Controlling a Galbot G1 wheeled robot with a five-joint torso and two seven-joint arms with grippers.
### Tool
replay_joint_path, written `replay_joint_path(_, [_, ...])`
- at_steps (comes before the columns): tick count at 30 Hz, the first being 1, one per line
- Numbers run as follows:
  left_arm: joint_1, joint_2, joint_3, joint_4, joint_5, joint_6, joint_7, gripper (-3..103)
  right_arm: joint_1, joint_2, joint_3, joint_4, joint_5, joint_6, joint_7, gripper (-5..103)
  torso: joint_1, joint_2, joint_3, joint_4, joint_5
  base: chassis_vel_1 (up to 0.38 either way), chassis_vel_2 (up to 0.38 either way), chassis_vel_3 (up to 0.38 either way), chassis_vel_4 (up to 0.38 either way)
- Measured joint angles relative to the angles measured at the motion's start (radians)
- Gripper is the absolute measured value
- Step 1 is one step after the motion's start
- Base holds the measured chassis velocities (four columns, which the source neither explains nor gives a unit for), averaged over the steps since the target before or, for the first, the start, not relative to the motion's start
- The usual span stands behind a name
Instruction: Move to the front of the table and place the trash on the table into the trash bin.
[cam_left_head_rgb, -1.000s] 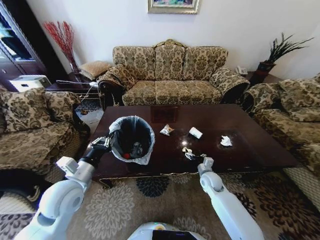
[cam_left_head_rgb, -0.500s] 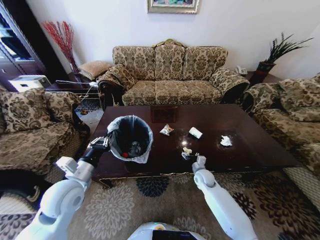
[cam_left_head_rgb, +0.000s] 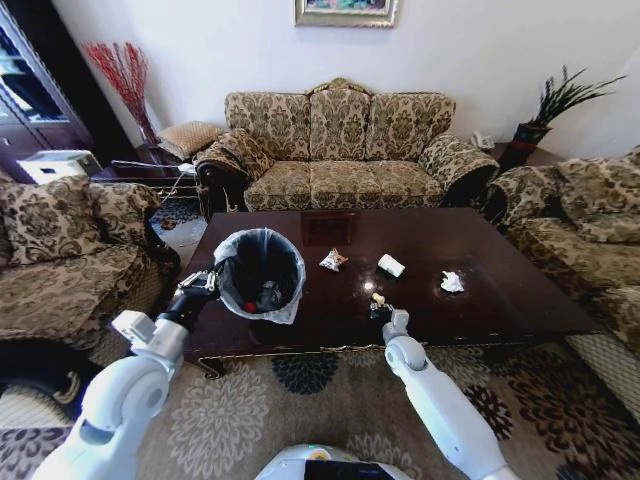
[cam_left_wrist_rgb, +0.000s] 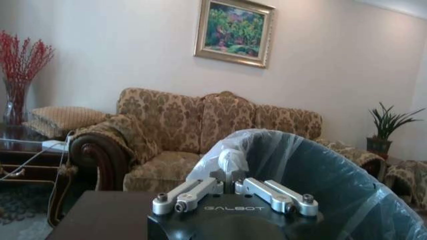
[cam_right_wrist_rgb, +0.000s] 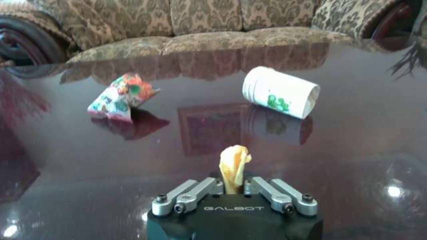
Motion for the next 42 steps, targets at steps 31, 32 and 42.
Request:
replay_joint_path(31, [-0.019,-0.025,0.030,0.007,0.047,0.012,0.009,3,1.010,-0.319,-0.843,0.583,0.522,0.003,0.024,0,0.000,0.000,0.000,0.0009,-0.0007,0.000,0.000,0.000,0.000])
replay_joint_path(32, [-0.019,-0.026,0.028,0.007,0.047,0.012,0.008,3,1.015,-0.312,-0.857,0.587,0.530,-0.006,0.034,0,0.000,0.000,0.000,0.0006,-0.0006,0.000,0.000,0.000,0.000])
replay_joint_path(42, [-0.030,-0.031,0.020,0.015,0.045,0.016,0.005,3,0.988,-0.294,-0.937,0.621,0.526,-0.064,0.024,18,0.000,0.000,0.000,-0.0003,0.0000,0.000,0.000,0.000,0.000])
